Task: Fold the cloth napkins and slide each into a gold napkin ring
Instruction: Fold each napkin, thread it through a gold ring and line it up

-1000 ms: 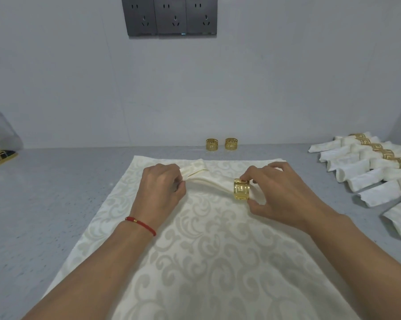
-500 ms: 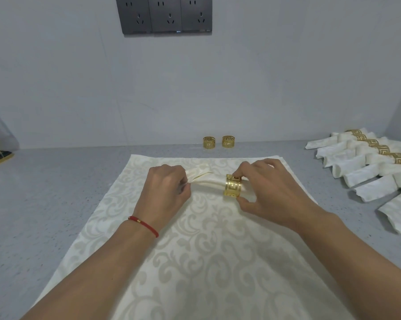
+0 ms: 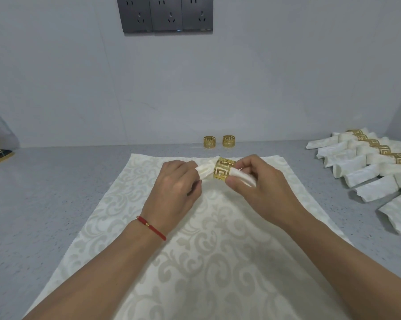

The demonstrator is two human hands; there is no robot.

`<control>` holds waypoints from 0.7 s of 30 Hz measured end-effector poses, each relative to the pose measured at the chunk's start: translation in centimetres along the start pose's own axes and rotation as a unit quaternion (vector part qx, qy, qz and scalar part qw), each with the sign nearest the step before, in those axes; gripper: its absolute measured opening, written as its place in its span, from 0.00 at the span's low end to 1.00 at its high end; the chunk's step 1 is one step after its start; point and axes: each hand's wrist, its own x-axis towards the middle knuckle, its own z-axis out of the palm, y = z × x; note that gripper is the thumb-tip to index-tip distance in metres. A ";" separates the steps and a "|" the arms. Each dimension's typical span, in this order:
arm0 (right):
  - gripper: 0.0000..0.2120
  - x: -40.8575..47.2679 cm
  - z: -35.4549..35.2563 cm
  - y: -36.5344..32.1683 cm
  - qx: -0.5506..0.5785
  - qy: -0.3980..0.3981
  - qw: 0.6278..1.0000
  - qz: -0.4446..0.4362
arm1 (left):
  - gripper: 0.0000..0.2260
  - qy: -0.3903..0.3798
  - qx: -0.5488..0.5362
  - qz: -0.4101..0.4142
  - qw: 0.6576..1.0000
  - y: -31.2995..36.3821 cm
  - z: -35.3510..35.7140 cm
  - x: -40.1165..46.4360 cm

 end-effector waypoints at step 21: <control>0.09 0.3 -1.4 0.1 0.293 -0.086 0.931 0.202 | 0.08 0.045 -0.034 0.073 0.996 0.9 -1.1 0.5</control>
